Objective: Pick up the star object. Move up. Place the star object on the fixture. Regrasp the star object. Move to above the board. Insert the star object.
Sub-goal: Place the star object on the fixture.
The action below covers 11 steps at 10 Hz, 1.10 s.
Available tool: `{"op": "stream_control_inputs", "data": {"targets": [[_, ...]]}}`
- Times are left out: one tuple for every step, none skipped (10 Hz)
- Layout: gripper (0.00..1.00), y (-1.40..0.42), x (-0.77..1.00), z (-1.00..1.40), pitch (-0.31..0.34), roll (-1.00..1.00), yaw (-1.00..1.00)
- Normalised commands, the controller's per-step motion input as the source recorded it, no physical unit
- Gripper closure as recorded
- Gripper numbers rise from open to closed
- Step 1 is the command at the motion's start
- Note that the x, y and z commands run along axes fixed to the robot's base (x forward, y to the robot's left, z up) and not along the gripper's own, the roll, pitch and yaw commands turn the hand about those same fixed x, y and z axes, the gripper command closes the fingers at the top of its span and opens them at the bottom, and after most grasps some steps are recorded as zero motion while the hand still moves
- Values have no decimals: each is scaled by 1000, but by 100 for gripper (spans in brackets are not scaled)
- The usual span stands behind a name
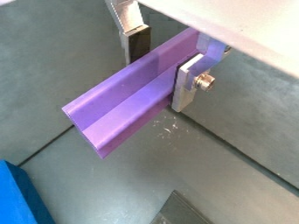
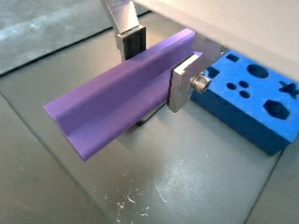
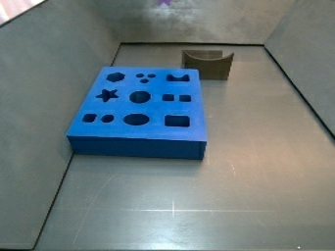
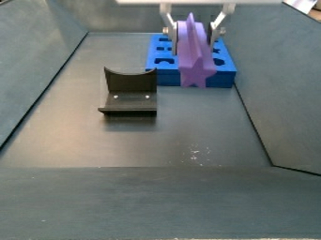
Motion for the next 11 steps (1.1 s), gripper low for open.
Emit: {"op": "stream_control_inputs", "data": {"targets": [[100,-1000,370,150,-264,-58,162],[100,-1000,368,142,-256,-53,157],[100,-1000,319,118,-199,-54,113],[100,-1000,293,113,-167,-51,83],[100,-1000,278,114,-142,-48,69],[100,-708,173,79,-90,-42,53],[100,-388,92,46,-66,-28,42],[100,-167,49,30,-60,-16,38],[100,-37,1000,-217,-9,-1000,0],[100,-11,1000,-235,4,-1000,-6],[100,40,1000,-202,14,-1000,-21]]}}
